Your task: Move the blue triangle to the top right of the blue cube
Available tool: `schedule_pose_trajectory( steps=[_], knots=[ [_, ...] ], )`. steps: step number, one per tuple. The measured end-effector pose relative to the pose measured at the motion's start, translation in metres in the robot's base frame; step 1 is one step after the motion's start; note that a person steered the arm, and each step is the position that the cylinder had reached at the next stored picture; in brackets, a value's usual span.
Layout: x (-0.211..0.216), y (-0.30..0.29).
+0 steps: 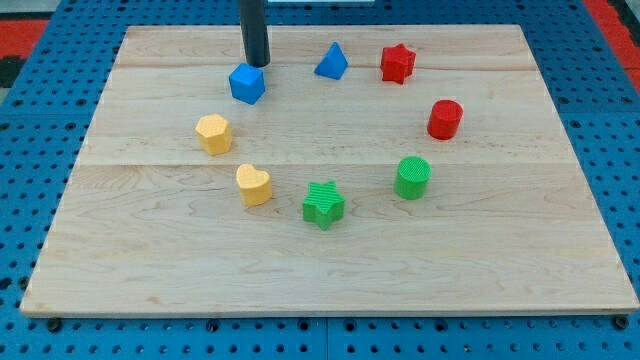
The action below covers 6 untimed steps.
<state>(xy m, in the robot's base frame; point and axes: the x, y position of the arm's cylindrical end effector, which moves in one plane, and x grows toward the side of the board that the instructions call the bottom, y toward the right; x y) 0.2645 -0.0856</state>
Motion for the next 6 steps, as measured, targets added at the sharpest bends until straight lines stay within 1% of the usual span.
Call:
schedule_pose_trajectory(
  steps=[3,4,5,6],
  knots=[
    [0.01,0.007],
    [0.037,0.028],
    [0.067,0.087],
    [0.058,0.136]
  ],
)
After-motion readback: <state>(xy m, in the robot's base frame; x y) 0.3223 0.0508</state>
